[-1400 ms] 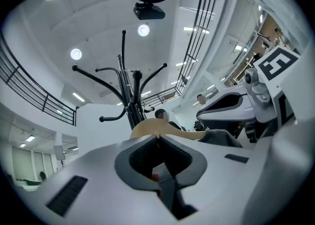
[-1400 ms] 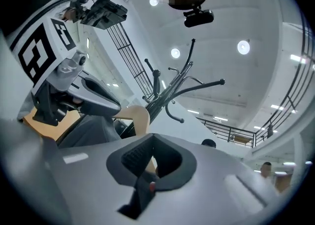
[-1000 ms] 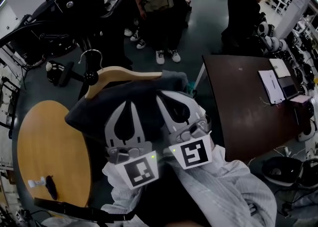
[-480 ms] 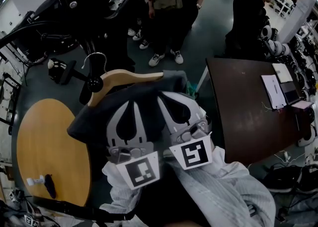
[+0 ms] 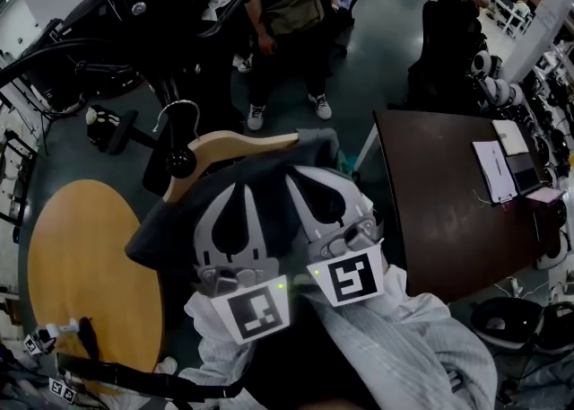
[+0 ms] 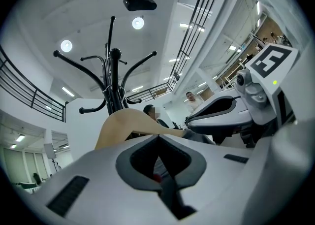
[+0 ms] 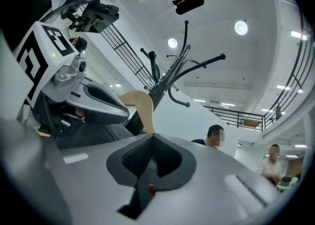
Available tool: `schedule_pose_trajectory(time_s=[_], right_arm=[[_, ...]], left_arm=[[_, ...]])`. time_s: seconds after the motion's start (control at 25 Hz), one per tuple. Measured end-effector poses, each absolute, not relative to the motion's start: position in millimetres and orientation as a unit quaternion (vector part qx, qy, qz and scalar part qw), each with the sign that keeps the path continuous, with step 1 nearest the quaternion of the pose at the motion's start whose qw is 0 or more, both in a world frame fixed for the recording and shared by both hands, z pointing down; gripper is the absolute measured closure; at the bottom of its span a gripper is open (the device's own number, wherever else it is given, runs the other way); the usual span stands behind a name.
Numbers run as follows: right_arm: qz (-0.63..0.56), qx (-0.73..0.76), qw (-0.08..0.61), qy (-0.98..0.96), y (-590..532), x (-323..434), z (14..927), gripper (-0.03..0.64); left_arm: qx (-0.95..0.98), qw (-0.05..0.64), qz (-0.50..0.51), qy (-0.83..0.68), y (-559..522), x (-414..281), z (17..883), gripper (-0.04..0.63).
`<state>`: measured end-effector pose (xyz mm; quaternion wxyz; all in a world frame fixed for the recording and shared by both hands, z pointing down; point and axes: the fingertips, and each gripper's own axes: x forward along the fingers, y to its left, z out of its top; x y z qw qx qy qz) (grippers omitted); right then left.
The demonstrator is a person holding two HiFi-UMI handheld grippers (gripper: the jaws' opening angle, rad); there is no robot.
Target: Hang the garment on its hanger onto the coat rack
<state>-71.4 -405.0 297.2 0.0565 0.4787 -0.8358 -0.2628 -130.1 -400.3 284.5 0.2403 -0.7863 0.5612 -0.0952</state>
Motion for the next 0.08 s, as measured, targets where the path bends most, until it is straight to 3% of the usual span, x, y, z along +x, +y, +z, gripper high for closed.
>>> schedule_pose_trajectory(time_s=[0.08], right_arm=[[-0.265, 0.479, 0.055, -0.835, -406.8, -71.9, 295.8, 0.616]], left_arm=[[-0.787, 0.241, -0.094, 0.56, -402.2, -130.7, 284.1, 0.59]])
